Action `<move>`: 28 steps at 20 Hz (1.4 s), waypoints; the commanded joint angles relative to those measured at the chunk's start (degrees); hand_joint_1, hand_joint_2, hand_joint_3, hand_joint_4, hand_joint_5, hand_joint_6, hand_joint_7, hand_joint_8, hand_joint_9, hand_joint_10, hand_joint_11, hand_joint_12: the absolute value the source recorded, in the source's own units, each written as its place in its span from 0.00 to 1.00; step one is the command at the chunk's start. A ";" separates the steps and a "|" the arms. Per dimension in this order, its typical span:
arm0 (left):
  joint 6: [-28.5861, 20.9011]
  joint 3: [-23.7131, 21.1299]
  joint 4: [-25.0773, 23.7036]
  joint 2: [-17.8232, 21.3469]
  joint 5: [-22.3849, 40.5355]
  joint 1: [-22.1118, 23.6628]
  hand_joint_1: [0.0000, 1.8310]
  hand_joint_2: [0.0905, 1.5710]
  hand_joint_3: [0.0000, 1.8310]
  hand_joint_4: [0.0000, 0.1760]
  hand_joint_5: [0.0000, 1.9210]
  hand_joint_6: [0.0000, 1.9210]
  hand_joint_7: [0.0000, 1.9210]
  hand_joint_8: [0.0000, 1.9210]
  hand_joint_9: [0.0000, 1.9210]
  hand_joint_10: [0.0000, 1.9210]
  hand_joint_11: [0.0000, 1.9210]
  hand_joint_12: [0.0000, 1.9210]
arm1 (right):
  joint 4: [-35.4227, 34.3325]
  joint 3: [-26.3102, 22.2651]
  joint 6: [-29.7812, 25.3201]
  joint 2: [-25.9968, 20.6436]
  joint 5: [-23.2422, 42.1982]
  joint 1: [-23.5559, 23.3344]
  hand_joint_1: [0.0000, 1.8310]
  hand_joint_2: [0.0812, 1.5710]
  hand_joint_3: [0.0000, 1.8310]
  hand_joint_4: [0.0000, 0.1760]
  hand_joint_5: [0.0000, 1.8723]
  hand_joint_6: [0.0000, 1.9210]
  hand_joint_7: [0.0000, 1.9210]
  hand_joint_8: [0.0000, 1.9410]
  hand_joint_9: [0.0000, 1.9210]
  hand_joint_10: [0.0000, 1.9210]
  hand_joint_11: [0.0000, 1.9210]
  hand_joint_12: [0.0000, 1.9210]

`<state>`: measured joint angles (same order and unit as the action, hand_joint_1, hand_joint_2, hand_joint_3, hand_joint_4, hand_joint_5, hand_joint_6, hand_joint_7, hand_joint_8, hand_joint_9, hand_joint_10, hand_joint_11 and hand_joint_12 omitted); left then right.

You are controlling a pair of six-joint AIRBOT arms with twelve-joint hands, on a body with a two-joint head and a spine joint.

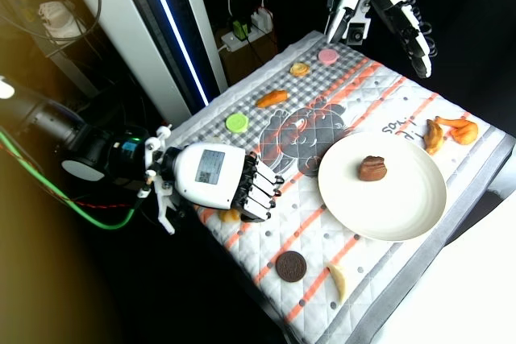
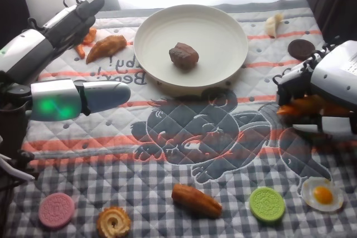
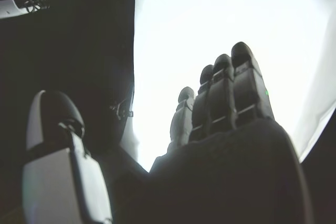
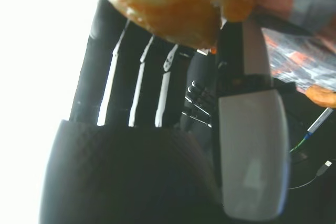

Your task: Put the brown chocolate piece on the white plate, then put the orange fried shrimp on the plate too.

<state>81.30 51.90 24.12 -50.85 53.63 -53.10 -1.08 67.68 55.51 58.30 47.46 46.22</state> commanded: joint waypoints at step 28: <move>-2.58 1.12 -2.57 -0.30 6.20 1.02 0.47 0.49 0.00 0.93 0.06 0.00 0.06 0.00 0.07 0.00 0.01 0.02 | 4.00 17.89 0.56 17.75 -7.26 -27.30 0.49 0.58 0.00 0.26 0.21 0.04 0.29 0.07 0.29 0.13 0.16 0.50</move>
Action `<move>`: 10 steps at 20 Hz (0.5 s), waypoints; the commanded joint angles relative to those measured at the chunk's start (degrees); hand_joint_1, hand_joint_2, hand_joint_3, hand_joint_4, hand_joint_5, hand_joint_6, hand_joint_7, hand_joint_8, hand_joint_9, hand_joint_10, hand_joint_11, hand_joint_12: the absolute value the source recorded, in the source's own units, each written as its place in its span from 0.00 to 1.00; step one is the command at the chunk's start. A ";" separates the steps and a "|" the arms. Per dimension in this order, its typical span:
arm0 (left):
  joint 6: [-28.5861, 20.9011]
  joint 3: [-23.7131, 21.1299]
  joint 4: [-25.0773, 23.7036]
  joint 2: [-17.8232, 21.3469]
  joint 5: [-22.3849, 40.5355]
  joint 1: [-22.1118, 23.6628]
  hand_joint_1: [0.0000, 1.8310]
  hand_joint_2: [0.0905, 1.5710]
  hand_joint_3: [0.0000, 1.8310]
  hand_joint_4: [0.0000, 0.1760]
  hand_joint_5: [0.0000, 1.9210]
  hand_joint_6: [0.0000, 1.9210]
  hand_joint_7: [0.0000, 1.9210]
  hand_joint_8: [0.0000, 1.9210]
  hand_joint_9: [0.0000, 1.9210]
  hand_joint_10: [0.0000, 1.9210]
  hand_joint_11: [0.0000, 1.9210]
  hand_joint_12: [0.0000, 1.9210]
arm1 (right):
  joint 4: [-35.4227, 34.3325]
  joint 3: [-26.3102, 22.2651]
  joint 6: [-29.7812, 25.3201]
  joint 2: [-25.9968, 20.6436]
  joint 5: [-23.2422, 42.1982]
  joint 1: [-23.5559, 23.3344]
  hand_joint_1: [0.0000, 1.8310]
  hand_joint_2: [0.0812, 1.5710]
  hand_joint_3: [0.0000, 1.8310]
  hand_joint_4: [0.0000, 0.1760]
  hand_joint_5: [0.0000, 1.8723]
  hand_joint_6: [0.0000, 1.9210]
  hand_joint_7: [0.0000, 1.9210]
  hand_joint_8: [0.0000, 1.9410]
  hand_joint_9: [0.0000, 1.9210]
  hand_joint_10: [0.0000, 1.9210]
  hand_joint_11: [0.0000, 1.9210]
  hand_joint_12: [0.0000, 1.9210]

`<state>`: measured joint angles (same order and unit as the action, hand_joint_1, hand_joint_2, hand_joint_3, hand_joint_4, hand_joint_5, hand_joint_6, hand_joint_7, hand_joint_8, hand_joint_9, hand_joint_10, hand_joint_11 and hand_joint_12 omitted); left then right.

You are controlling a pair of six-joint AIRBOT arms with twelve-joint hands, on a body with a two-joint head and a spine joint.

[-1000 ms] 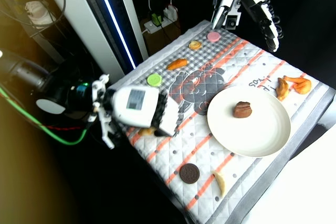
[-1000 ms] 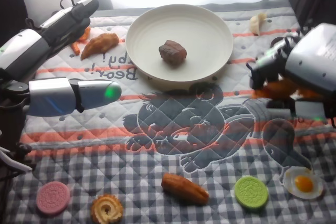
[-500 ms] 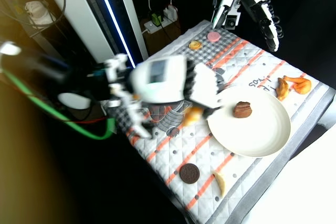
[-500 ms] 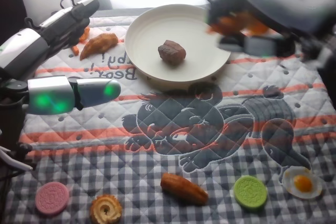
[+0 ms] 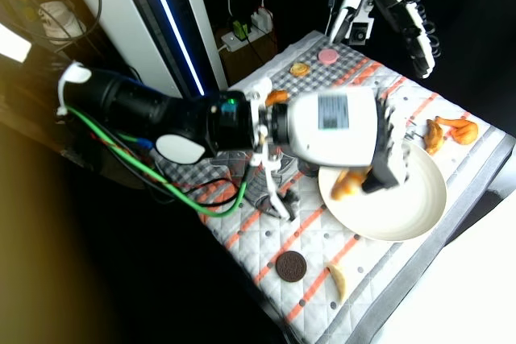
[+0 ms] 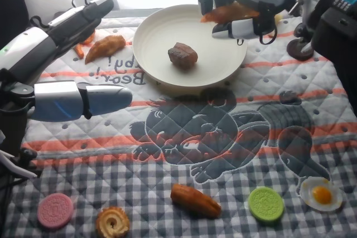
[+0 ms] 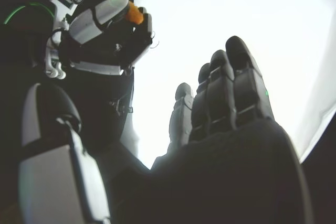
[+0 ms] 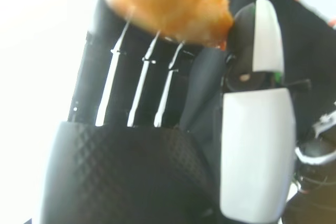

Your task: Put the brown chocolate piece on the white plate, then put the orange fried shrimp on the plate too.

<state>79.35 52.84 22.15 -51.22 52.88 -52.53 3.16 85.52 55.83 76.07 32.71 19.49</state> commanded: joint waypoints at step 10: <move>-4.44 0.28 0.66 1.01 12.01 -0.91 0.50 0.48 0.00 0.90 0.05 0.00 0.06 0.00 0.06 0.00 0.03 0.01 | -0.03 -8.47 0.23 -8.63 17.13 1.55 0.35 0.54 0.00 1.00 0.00 0.00 0.00 0.00 0.00 0.00 0.00 0.04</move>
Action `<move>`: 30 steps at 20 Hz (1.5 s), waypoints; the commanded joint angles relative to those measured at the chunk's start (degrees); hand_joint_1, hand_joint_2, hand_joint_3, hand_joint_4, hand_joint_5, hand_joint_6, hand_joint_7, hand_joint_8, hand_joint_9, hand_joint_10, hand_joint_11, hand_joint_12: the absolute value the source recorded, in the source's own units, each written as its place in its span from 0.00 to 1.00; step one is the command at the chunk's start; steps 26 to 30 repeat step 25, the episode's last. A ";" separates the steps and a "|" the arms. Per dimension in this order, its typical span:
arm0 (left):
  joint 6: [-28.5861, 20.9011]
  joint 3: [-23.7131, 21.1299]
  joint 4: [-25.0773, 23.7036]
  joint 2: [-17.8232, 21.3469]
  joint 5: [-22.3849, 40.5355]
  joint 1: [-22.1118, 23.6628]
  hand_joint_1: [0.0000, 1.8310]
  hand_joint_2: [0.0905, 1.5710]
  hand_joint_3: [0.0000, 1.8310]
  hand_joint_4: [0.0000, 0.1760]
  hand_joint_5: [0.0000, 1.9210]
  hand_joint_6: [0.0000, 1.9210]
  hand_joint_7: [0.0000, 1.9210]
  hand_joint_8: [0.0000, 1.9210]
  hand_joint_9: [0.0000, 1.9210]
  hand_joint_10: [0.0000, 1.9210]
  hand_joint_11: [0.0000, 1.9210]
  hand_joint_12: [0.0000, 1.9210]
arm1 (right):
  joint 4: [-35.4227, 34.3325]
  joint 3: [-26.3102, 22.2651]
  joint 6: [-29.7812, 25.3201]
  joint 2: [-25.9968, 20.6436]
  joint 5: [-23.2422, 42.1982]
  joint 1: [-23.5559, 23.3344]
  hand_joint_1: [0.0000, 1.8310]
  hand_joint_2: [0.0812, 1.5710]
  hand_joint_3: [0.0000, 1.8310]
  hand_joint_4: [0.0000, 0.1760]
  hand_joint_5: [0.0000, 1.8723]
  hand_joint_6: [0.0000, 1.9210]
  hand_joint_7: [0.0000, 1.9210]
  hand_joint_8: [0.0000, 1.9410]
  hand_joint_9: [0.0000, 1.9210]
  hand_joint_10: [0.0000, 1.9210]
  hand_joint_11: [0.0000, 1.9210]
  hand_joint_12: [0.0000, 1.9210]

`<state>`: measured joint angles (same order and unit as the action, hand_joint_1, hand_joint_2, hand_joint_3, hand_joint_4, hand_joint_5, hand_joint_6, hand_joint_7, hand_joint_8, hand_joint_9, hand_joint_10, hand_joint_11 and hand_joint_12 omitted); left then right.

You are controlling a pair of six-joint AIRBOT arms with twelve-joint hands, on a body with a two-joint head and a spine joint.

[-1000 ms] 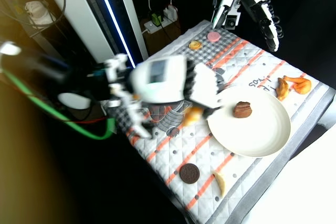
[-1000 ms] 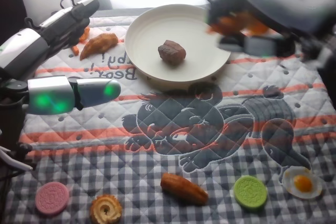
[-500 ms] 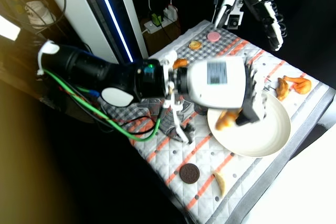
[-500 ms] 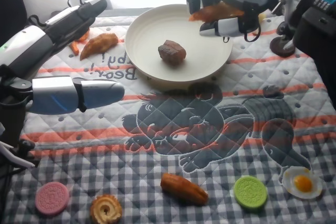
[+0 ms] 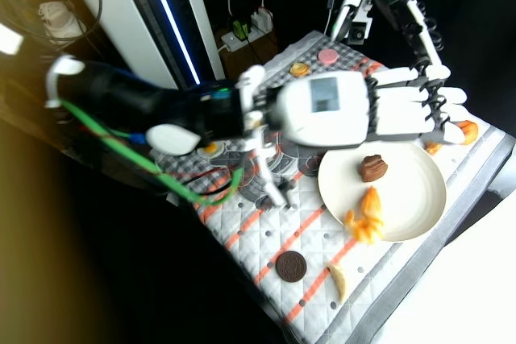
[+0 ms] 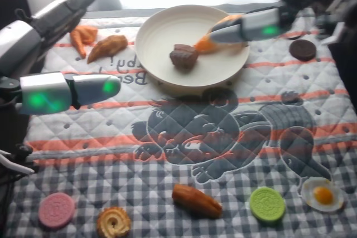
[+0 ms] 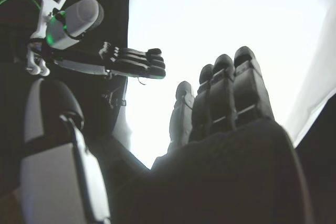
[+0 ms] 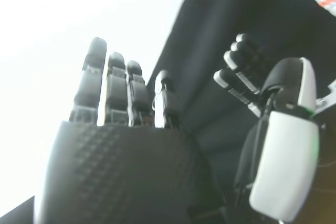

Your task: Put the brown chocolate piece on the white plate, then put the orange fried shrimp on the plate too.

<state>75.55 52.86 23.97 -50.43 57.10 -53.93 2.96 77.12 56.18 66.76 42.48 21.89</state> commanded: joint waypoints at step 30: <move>-25.82 -1.04 -7.34 5.31 42.08 -8.92 0.20 0.68 0.01 0.00 0.05 0.00 0.13 0.00 0.14 0.00 0.00 0.31 | -11.15 -25.72 -0.41 -22.78 58.49 41.25 0.31 0.68 0.01 0.00 0.12 0.00 0.12 0.00 0.08 0.00 0.02 0.01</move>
